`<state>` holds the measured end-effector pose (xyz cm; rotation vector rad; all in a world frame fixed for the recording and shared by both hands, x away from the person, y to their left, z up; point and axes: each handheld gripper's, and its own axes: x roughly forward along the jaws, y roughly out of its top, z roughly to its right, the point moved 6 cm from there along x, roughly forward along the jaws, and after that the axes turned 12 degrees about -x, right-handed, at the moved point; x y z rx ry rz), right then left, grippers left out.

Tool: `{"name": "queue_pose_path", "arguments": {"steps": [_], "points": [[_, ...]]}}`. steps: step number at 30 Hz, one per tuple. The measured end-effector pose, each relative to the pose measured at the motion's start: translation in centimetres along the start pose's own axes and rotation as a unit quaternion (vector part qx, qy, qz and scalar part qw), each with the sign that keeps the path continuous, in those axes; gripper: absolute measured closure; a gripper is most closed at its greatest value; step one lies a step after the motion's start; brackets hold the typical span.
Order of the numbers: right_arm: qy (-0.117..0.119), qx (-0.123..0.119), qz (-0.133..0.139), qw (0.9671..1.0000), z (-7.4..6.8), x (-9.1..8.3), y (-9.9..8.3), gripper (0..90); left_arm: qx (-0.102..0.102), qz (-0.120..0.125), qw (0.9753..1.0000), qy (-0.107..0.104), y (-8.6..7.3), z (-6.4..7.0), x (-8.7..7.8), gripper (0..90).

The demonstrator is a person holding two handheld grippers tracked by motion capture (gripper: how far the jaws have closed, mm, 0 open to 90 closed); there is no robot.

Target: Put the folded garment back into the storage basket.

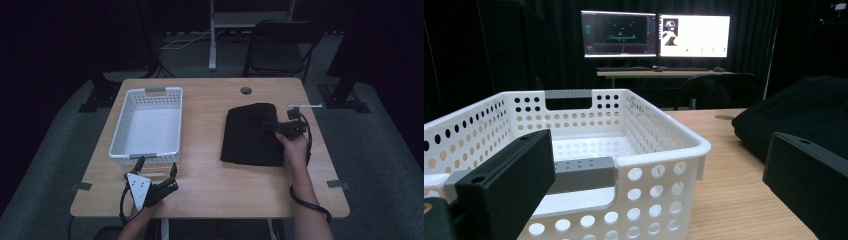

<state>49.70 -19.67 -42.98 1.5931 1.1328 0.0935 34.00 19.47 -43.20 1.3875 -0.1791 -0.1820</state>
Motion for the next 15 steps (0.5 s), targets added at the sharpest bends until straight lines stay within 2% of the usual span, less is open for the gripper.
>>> {"name": "queue_pose_path", "arguments": {"steps": [6,9,15], "points": [[0.022,-0.012,0.024,0.9994,-1.4,-1.1,1.1,67.6,0.000,0.002,1.0000,-0.002,0.0,0.0,0.0,1.5],[0.038,-0.009,0.039,0.9985,-2.0,-1.7,1.3,67.5,0.000,0.002,1.0000,-0.005,0.0,0.0,-0.1,1.5],[0.048,-0.014,0.059,0.9970,-2.8,-2.8,1.8,67.6,0.001,-0.001,1.0000,-0.002,0.0,0.0,0.0,1.5]]}}
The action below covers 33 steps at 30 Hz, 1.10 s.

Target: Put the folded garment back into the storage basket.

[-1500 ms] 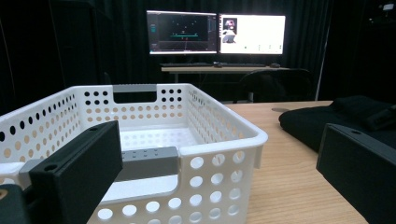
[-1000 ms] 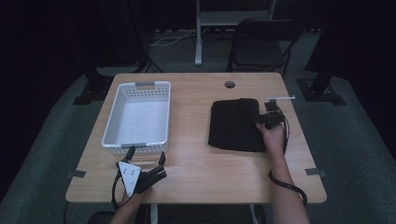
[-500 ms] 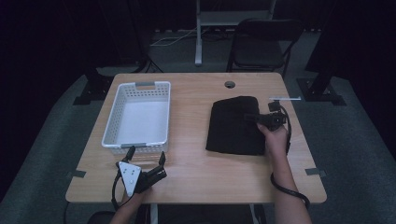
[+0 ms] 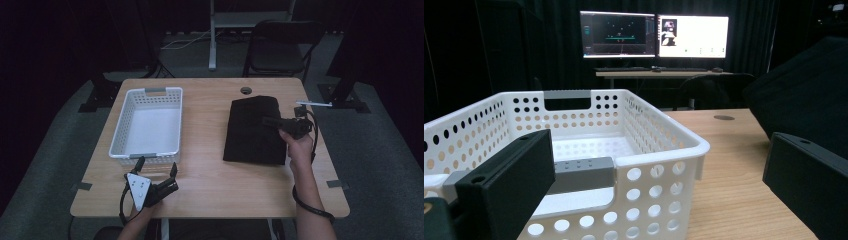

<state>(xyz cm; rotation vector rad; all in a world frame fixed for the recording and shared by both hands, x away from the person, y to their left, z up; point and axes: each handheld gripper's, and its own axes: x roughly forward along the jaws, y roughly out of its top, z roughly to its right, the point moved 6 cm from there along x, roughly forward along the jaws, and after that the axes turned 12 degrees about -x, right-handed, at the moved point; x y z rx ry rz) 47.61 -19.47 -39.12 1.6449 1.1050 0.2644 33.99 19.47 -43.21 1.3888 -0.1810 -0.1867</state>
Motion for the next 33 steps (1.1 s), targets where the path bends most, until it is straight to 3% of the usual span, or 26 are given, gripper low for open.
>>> {"name": "queue_pose_path", "arguments": {"steps": [9,33], "points": [[0.020,0.006,0.025,0.9995,-0.8,-1.1,0.5,67.5,0.001,-0.003,1.0000,0.000,0.0,0.0,0.0,1.5],[0.056,-0.035,0.075,0.9950,-5.1,-3.9,3.8,67.4,0.001,-0.006,1.0000,0.001,0.0,0.0,0.1,1.5]]}}
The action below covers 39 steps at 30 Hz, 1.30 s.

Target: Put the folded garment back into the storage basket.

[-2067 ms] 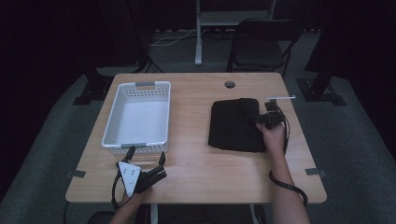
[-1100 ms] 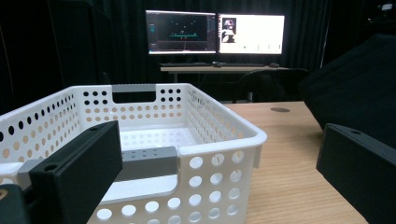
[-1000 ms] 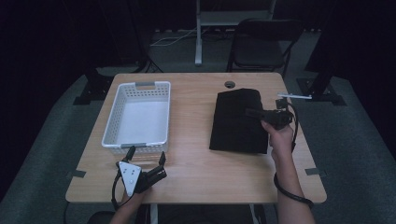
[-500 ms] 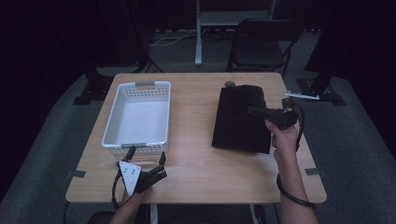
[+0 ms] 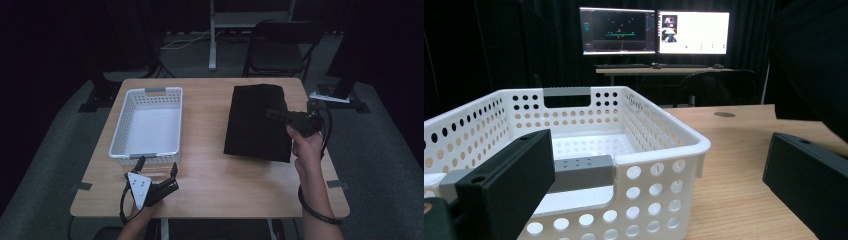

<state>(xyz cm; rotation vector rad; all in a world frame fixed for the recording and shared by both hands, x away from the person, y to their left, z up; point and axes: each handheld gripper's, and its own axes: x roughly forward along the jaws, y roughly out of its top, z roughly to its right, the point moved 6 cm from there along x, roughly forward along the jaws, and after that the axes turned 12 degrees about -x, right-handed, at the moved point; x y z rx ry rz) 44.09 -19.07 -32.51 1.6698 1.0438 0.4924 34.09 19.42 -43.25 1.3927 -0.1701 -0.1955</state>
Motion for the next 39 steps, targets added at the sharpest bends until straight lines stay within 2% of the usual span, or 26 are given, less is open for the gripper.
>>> {"name": "queue_pose_path", "arguments": {"steps": [10,15,23,31,39], "points": [[0.005,-0.008,0.030,0.9995,-1.2,-1.3,2.0,67.4,-0.001,0.001,1.0000,0.000,0.0,0.0,0.0,1.5],[0.006,-0.014,0.032,0.9994,-1.5,-1.2,2.3,67.4,-0.001,0.001,1.0000,0.000,0.0,0.0,0.0,1.5],[0.013,-0.014,0.022,0.9996,-1.8,0.1,2.2,67.4,-0.001,0.001,1.0000,0.000,0.0,0.0,0.0,1.5],[0.018,-0.015,0.028,0.9993,-2.3,1.6,2.5,67.4,-0.001,0.001,1.0000,0.000,0.0,0.0,0.0,1.5],[0.029,-0.025,0.020,0.9991,-3.3,3.7,2.7,67.3,-0.001,0.001,1.0000,0.000,0.0,0.0,0.0,1.5]]}}
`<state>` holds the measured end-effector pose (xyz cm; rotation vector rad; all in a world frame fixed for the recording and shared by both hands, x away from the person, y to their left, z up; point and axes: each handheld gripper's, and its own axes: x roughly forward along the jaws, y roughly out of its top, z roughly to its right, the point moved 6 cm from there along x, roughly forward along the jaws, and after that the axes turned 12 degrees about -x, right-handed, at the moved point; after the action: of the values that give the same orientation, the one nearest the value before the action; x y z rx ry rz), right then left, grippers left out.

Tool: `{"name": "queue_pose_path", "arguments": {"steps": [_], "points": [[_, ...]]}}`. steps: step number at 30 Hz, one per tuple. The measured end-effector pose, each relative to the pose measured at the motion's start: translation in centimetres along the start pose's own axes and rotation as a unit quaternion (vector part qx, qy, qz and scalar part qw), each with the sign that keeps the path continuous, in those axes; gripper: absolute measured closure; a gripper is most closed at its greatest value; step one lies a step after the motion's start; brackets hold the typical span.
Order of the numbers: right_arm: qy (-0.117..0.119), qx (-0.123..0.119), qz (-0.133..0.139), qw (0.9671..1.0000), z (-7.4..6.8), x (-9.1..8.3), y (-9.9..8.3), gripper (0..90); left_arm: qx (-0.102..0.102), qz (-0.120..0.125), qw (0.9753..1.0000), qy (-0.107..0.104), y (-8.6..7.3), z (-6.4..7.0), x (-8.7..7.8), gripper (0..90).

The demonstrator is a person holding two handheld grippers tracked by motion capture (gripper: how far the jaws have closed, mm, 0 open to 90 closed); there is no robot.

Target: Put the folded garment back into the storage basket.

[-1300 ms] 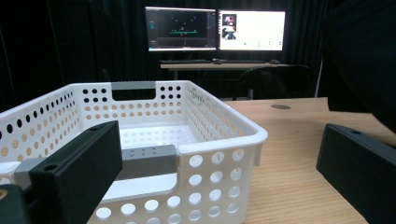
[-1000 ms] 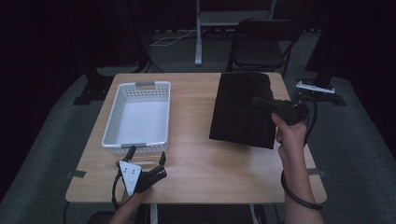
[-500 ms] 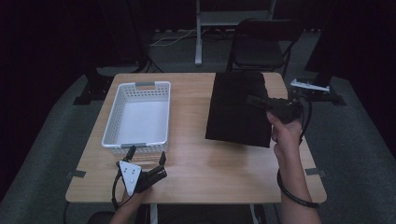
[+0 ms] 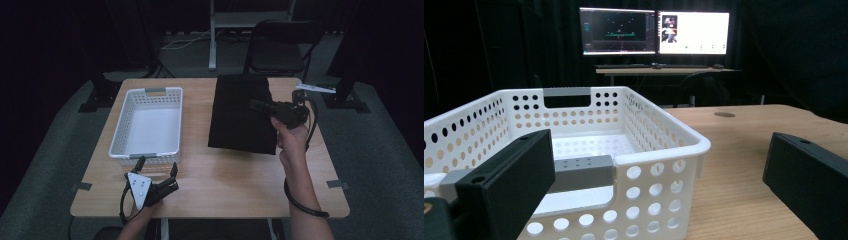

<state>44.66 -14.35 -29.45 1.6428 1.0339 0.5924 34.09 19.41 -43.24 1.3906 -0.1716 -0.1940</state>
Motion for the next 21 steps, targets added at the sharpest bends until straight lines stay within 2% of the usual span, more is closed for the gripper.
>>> {"name": "queue_pose_path", "arguments": {"steps": [11,21], "points": [[0.025,-0.007,-0.004,0.9997,-1.3,2.6,0.6,67.3,0.000,0.000,1.0000,0.000,0.0,0.0,0.0,1.5],[0.033,-0.012,-0.012,0.9993,-2.1,5.2,1.0,67.3,0.000,0.001,1.0000,-0.002,0.0,0.0,0.0,1.5]]}}
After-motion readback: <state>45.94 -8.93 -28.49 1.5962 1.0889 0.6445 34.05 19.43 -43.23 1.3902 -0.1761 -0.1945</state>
